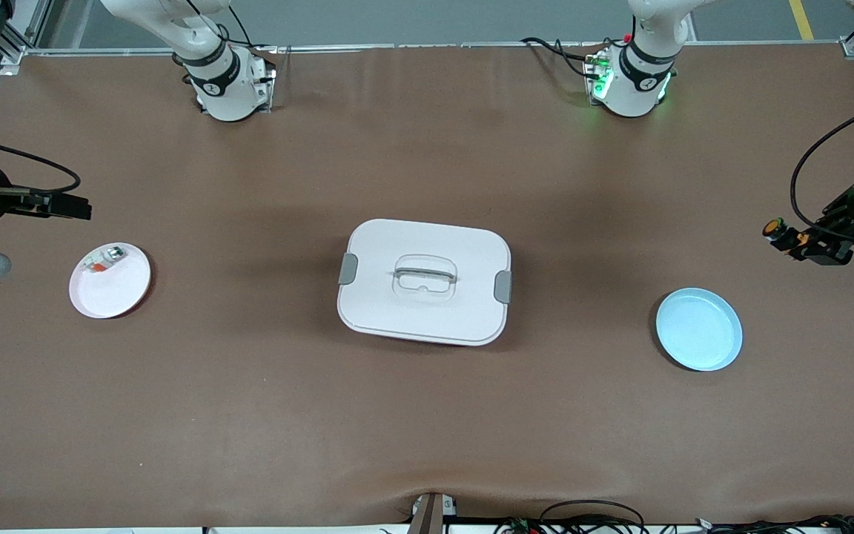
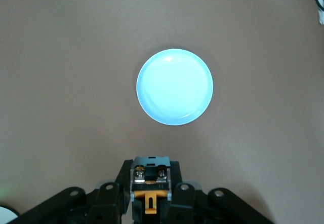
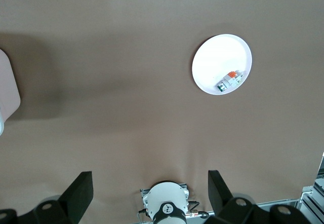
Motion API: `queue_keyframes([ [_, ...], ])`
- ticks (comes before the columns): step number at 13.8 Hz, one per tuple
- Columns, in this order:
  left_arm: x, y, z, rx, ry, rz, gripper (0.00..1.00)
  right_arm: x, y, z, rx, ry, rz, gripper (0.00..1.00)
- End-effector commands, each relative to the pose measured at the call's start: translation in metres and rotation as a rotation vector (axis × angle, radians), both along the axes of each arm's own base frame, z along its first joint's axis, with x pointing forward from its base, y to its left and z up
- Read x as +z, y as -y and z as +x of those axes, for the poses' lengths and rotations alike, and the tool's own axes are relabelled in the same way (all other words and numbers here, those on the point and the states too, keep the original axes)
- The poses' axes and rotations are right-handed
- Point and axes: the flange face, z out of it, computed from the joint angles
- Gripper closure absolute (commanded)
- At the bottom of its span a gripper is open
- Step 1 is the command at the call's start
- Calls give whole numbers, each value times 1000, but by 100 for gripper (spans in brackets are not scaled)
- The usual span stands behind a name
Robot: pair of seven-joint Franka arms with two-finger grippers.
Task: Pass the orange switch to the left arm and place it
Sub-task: 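Carry the switch with the left gripper over the light-blue plate and lower it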
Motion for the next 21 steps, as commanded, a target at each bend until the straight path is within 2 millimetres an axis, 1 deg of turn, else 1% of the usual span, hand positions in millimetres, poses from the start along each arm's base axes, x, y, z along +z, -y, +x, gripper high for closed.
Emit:
queue_keyframes([
  [1,-20,1,-4,95,8,24,98,13,5,-9,62,9,3,0],
  [3,-32,0,-5,128,20,32,98,16,6,-11,110,10,23,0],
  [6,-55,-7,-7,195,50,56,98,27,10,-19,93,11,23,0],
  [7,-63,-10,-6,224,67,70,98,30,18,-21,80,16,30,0],
  [9,-82,-19,0,279,71,92,98,41,17,-29,83,25,32,0],
  [12,-109,-26,5,312,92,90,98,39,19,-35,78,-1,33,0],
  [13,-118,-35,8,328,99,84,98,39,20,-36,76,-7,34,0],
  [14,-128,-37,11,331,99,77,98,35,21,-35,72,-18,34,0],
  [17,-158,-40,21,368,111,53,99,34,23,-36,69,-18,34,0],
  [19,-173,-40,26,362,109,71,100,32,40,-36,43,-20,39,0],
  [21,-184,-35,30,385,101,109,100,31,46,-36,38,-22,54,0],
])
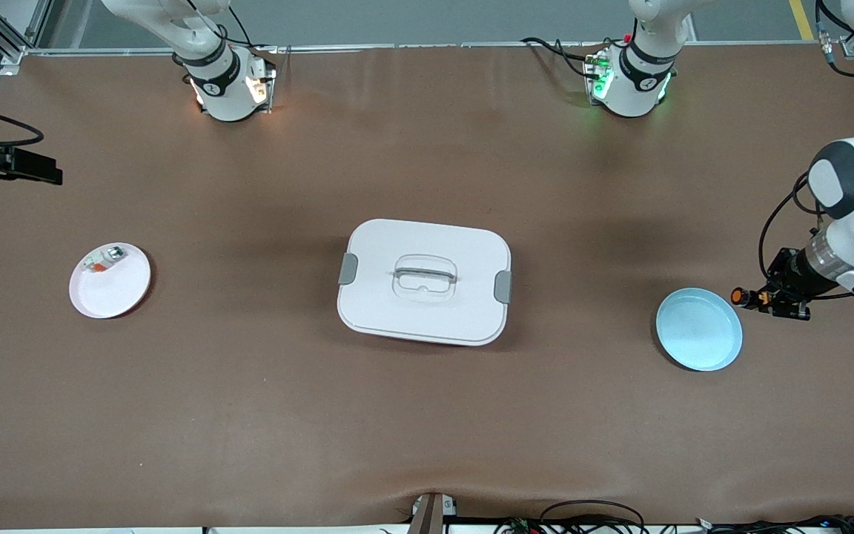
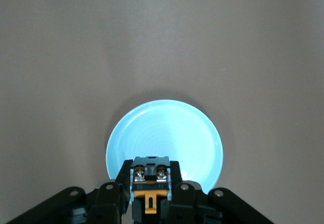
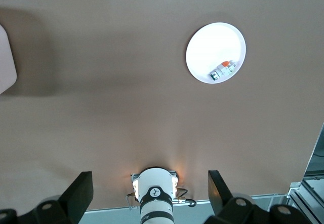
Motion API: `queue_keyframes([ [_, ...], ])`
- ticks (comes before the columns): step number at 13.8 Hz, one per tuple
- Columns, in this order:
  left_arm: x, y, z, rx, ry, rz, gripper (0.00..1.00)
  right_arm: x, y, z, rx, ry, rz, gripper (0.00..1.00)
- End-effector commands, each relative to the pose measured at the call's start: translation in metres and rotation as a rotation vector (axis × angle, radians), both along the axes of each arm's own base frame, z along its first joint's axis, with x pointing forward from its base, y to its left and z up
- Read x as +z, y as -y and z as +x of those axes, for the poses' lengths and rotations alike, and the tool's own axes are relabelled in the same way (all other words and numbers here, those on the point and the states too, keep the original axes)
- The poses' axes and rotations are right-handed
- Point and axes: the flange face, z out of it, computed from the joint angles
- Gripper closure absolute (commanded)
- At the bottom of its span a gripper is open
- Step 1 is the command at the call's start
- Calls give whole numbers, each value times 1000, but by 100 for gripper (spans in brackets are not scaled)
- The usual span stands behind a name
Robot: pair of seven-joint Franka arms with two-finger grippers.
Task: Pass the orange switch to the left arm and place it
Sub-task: 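Carry the switch with the left gripper over the light-blue plate and lower it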
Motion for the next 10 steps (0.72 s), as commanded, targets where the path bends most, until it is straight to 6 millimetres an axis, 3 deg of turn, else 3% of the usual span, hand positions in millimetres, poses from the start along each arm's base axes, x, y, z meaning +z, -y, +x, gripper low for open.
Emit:
queue_keyframes([
  [1,-11,10,10,31,-2,52,100,5,12,-8,2,7,21,0],
  [3,-27,32,16,25,-18,56,100,5,11,-8,3,8,18,0],
  [6,-41,44,27,57,-33,40,100,6,11,-9,3,8,15,0],
  [10,-59,42,32,52,-52,36,100,5,12,-11,1,13,11,0],
])
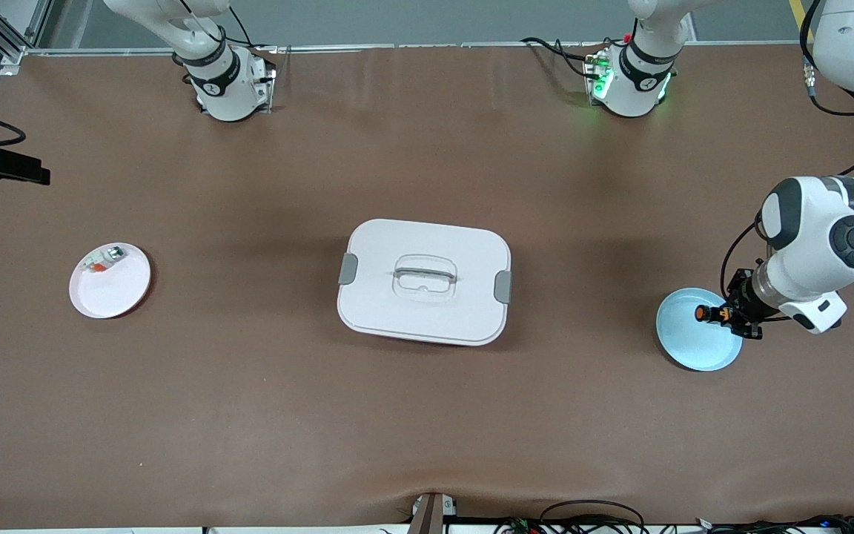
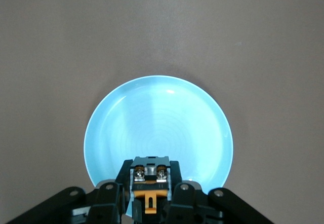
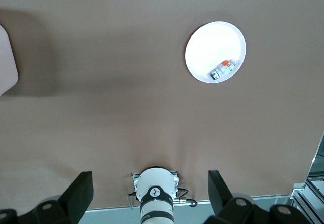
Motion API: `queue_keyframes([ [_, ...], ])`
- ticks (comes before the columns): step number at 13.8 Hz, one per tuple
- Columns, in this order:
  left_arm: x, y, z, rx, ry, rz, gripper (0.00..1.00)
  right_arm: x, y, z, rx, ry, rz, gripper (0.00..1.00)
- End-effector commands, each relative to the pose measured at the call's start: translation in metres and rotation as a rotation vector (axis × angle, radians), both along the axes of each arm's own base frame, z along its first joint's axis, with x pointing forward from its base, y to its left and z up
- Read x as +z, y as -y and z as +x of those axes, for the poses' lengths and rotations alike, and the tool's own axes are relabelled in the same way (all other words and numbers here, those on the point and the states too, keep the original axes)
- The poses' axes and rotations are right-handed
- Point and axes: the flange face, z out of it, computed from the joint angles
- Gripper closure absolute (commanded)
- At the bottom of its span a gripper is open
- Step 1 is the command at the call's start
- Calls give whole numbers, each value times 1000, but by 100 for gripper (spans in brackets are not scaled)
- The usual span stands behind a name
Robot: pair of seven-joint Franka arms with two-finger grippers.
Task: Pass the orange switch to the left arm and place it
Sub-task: 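Carry the switch with the left gripper over the light-blue plate and lower it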
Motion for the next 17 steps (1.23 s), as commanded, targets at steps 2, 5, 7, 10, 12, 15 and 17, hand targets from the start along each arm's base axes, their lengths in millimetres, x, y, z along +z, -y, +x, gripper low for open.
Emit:
queue_keyframes([
  [2,-16,-7,14,7,-8,13,100,2,3,-20,6,38,-6,0],
  [5,-29,-16,12,4,-23,24,100,0,3,-42,13,113,-9,0],
  [7,-38,-16,11,-9,-33,36,100,3,3,-50,13,145,-10,0],
  [10,-50,-17,12,-10,-28,31,100,6,4,-52,11,159,-10,0],
  [12,-59,-15,12,-11,-26,23,100,10,5,-53,10,185,-11,0],
  [15,-70,-13,14,15,-6,11,100,14,9,-54,2,207,-4,0],
  [17,-71,-16,13,7,-8,23,100,16,8,-54,5,219,-4,0],
])
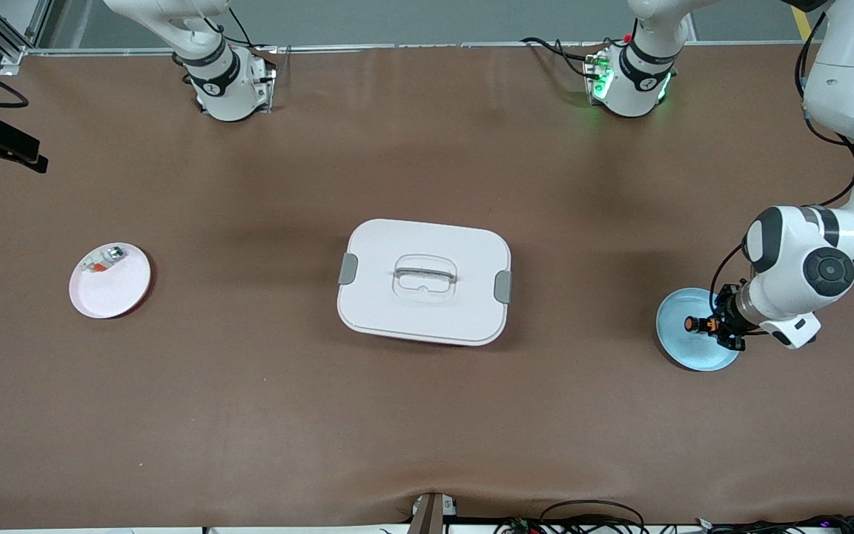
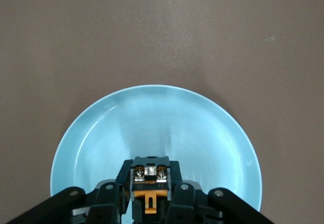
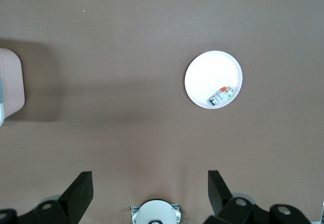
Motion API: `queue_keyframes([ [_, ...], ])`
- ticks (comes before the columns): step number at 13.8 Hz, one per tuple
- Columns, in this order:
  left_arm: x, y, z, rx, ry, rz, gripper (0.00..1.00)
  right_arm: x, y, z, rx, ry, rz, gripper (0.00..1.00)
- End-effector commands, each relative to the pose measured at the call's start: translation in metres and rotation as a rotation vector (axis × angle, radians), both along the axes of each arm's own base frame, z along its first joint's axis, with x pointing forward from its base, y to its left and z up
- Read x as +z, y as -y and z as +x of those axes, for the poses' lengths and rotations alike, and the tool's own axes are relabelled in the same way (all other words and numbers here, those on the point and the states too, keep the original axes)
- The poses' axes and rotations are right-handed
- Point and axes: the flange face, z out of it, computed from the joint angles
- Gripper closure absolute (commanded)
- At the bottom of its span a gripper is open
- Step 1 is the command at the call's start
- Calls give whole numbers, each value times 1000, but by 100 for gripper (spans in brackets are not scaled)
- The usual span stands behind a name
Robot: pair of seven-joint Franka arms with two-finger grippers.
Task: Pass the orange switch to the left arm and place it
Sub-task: 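Carry the switch with the left gripper over the light-blue plate and lower it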
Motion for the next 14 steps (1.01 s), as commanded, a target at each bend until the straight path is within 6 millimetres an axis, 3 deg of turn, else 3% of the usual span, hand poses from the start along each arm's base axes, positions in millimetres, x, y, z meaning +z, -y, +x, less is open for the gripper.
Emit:
queue_keyframes([
  [1,0,-3,4,-2,14,26,100,5,2,-9,2,23,-5,0],
  [4,0,-3,4,-5,16,28,100,16,3,-11,0,56,-5,0],
  [6,0,-3,4,-7,16,29,88,19,2,-10,3,75,-6,0],
  [8,0,-3,4,-8,16,29,61,19,-4,-8,15,87,-4,0],
  [9,0,-3,4,-13,15,29,31,19,-7,-7,21,90,-6,0],
  [10,2,-2,5,-18,18,30,11,19,-7,-7,21,90,-6,0],
  [11,5,0,8,-14,28,31,0,19,-8,-7,22,93,-6,0],
  [14,16,0,12,-8,40,37,0,20,-6,-6,20,98,-6,0],
])
